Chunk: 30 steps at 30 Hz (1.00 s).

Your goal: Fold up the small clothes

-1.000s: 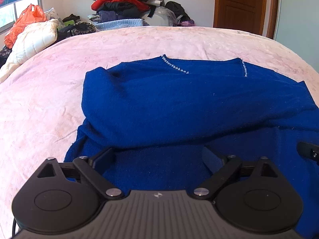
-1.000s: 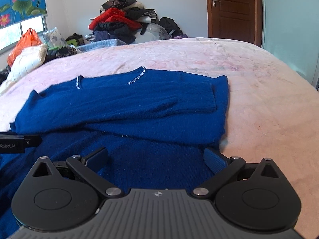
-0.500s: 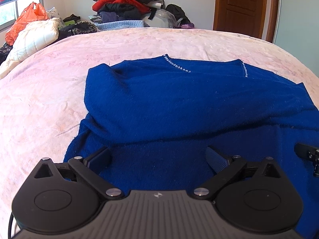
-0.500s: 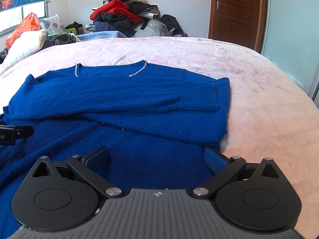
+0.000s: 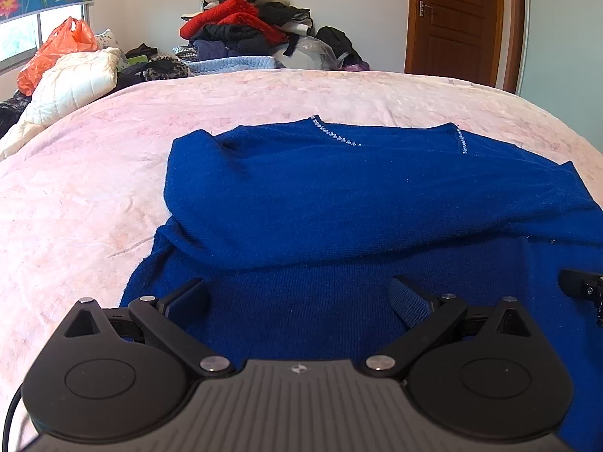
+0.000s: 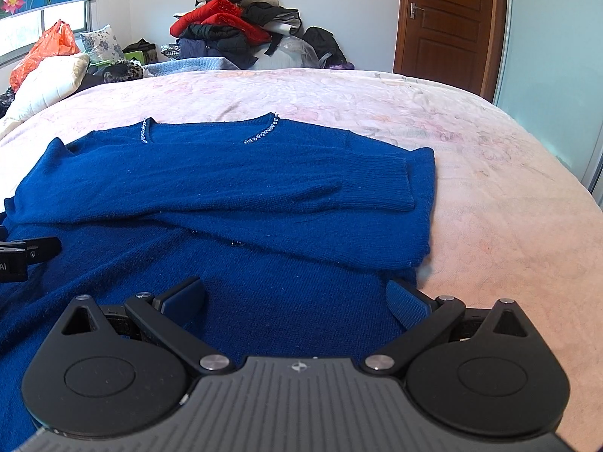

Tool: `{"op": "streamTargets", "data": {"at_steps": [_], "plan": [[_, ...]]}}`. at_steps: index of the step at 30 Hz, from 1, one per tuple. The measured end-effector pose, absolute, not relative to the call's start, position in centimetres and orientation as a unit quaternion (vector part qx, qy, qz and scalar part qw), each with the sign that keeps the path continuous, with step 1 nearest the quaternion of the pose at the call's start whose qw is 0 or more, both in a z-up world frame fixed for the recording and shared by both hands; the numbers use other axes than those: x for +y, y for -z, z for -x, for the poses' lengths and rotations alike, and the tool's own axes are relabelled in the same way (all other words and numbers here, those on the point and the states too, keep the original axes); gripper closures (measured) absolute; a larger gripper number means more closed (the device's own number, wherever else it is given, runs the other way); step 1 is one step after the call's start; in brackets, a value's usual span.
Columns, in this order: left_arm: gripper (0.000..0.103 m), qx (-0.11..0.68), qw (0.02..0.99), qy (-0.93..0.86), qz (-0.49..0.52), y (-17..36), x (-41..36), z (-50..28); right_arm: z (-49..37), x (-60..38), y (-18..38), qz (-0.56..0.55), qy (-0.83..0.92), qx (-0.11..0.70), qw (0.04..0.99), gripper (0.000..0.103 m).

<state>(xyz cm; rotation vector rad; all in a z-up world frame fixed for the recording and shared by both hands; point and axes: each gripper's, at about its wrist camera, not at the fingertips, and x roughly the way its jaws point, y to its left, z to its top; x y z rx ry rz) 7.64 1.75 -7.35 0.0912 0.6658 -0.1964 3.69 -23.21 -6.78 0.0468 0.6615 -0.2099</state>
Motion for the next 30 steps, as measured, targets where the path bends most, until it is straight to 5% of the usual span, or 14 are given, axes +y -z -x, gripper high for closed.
{"op": "streamTargets", "data": {"at_steps": [30], "plan": [[0.000, 0.325, 0.940, 0.096, -0.037, 7.47, 1.82, -7.51, -3.67, -23.20, 6.77, -0.023, 0.103, 0.324, 0.940, 0.000]]}}
